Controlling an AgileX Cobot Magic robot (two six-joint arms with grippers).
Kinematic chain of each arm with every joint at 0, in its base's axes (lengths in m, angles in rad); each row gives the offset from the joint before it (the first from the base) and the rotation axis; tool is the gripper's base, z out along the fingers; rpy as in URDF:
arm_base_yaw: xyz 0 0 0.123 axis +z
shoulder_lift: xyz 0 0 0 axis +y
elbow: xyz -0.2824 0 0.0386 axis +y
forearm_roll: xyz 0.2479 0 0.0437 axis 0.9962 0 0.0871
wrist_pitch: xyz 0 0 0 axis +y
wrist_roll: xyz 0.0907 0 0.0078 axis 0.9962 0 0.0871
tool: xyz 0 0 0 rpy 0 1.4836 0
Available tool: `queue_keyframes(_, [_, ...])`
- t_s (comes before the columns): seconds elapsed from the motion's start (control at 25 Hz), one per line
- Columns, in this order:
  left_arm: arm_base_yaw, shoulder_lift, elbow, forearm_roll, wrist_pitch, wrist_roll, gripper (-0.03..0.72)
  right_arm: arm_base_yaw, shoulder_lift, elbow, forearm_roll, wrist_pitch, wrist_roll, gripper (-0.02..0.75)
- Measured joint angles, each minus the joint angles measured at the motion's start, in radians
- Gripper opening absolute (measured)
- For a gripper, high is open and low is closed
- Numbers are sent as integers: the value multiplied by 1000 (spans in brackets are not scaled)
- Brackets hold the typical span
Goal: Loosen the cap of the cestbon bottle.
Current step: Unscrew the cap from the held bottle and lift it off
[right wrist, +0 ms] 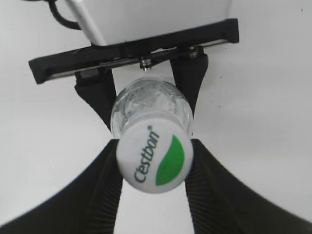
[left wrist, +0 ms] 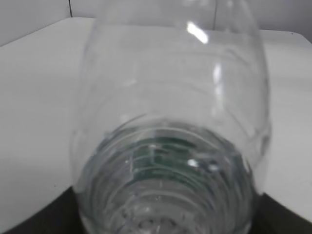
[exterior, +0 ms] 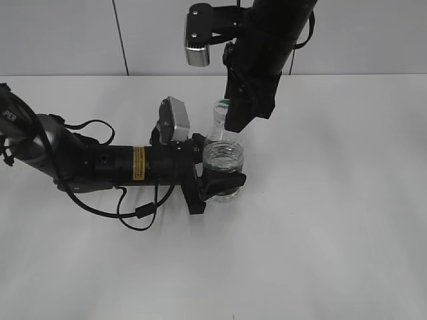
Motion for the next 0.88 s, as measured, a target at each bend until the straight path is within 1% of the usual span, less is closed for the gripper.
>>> queue_keyframes(0.08, [0, 0, 0, 2, -2, 3, 406, 0, 0, 0, 1, -2, -92, 303])
queue_keyframes(0.16, [0, 0, 0, 3, -2, 4, 406, 0, 0, 0, 2, -7, -143, 303])
queue_keyframes(0.44, [0, 0, 0, 4, -2, 4, 406, 0, 0, 0, 3, -11, -183, 303])
queue_keyframes(0.52, [0, 0, 0, 4, -2, 4, 406, 0, 0, 0, 3, -12, -185, 318])
queue_keyframes(0.76, [0, 0, 0, 1, -2, -3, 406, 0, 1, 0, 1, -13, -199, 497])
queue_keyframes(0.88, [0, 0, 0, 1, -2, -4, 406, 0, -6, 0, -2, -13, -199, 526])
